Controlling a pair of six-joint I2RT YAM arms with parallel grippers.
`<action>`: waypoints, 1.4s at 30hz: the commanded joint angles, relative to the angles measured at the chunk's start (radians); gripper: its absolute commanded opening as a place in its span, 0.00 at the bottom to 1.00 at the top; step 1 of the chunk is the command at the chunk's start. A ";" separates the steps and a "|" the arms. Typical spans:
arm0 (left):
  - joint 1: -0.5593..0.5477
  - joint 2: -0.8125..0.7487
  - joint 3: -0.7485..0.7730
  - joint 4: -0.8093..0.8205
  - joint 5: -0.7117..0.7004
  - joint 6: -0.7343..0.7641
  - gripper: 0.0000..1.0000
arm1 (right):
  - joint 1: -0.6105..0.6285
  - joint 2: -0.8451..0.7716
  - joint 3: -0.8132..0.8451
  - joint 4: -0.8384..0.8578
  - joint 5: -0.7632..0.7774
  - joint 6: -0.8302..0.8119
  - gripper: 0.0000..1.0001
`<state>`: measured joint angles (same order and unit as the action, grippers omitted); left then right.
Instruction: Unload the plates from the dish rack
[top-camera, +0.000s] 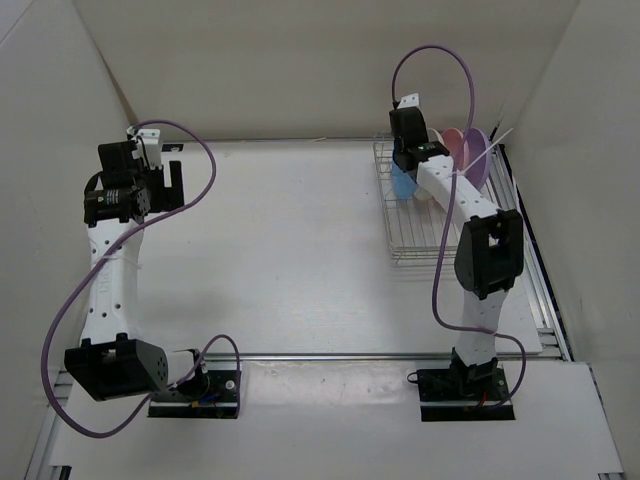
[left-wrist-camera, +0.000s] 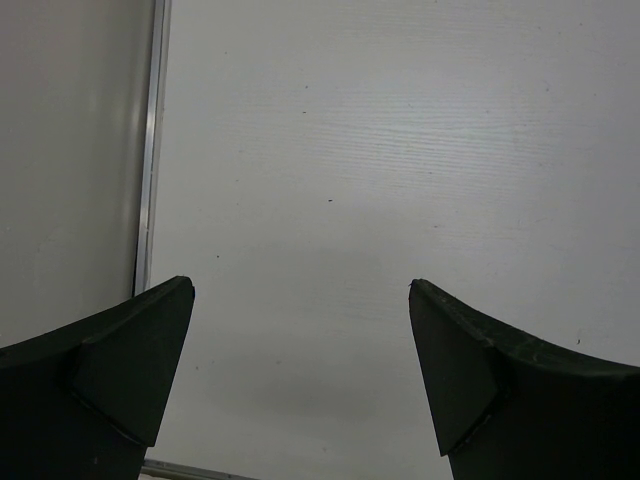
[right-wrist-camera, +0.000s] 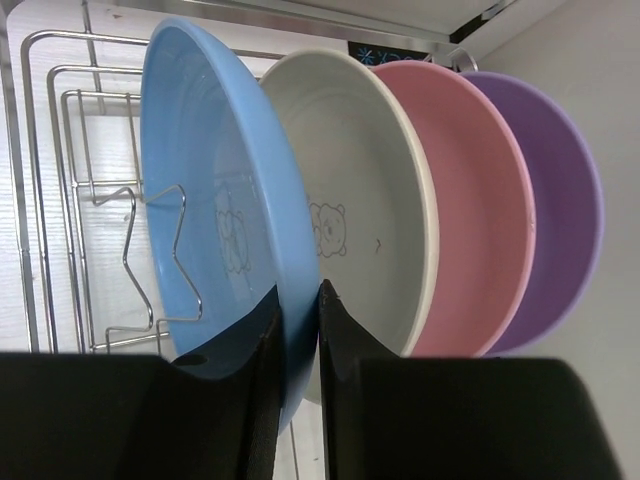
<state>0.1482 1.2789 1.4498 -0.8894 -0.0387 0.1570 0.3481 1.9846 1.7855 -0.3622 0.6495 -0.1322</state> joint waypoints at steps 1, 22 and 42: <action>0.004 -0.047 -0.002 0.021 0.025 -0.005 1.00 | 0.017 -0.038 0.008 0.089 0.065 -0.038 0.01; 0.004 -0.038 0.000 0.052 0.053 -0.024 1.00 | 0.046 0.049 0.382 0.026 0.320 -0.205 0.00; -0.114 0.324 0.426 0.060 0.713 -0.223 1.00 | 0.074 -0.426 0.296 -0.302 -0.545 -0.001 0.00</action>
<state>0.0784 1.5379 1.7935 -0.8425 0.4538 -0.0097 0.4191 1.6169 2.1014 -0.6403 0.3515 -0.1776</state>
